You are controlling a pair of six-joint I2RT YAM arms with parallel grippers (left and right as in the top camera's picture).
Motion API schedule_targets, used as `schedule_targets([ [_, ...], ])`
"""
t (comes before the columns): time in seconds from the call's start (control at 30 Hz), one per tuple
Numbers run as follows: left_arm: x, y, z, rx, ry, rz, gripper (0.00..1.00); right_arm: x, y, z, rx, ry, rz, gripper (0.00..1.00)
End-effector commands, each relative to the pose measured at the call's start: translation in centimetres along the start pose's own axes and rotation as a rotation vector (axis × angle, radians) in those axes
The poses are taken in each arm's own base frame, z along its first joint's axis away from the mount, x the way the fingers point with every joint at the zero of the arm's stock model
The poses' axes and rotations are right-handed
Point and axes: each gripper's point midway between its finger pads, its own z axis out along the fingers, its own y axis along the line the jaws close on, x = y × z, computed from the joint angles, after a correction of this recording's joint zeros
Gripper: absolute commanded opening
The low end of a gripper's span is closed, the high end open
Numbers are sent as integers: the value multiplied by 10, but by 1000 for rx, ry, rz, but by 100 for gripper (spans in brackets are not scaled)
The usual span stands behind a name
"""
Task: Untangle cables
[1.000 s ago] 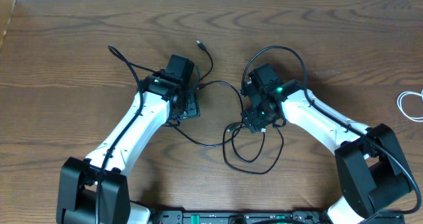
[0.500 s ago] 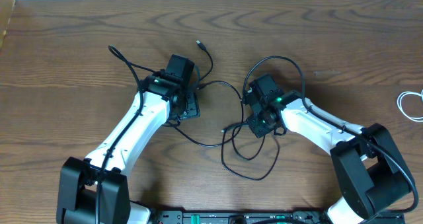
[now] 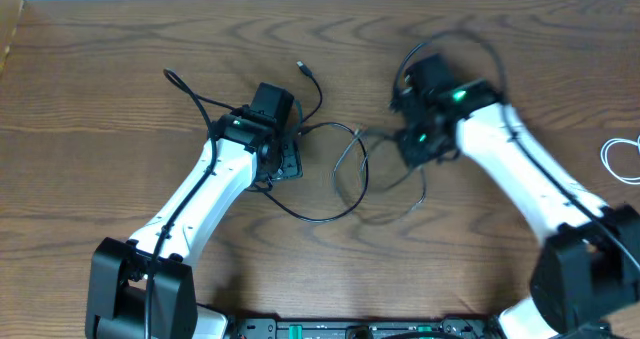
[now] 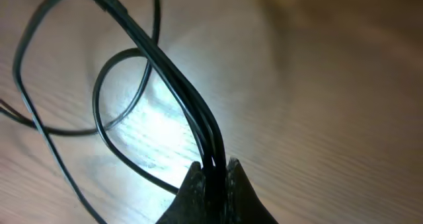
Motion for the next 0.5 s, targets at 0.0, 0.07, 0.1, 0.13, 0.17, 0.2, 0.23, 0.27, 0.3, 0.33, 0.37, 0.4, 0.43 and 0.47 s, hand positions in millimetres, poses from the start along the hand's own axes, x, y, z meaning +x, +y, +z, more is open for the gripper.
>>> schedule_targets([
  [0.0,-2,0,-1,1,-1,-9,69,-19,-18,-43,14,-117,88,1],
  [0.07,-2,0,-1,1,-1,-9,69,-19,-25,-52,22,-141,108,1],
  [0.1,-2,0,-1,1,-1,-9,69,-18,-28,-55,24,-147,116,1],
  [0.13,-2,0,-1,1,-1,-9,69,-17,-30,-57,26,-148,123,1],
  [0.17,-2,0,-1,1,-1,-9,69,-16,-32,-57,28,-145,128,1],
  [0.2,-2,0,-1,1,0,-9,69,-15,-33,-57,28,-141,132,2],
  [0.23,-2,0,-1,1,0,-9,69,-13,-35,-57,38,-135,133,2],
  [0.27,-2,0,-1,1,0,-9,69,-12,-38,-57,59,-132,135,2],
  [0.3,-2,0,-1,1,0,-9,69,-11,-44,-57,90,-130,138,1],
  [0.33,-2,0,-1,1,0,-9,69,-10,-50,-58,128,-125,141,1],
  [0.37,-1,0,-1,1,0,-9,69,-9,-56,-59,164,-122,144,1],
  [0.4,-1,0,-1,1,0,-9,69,-8,-62,-60,198,-120,156,1],
  [0.43,-1,0,-1,1,0,-9,69,-6,-72,-62,251,-122,183,1],
  [0.47,-1,0,-1,1,0,-9,69,-5,-82,-65,297,-124,206,1],
])
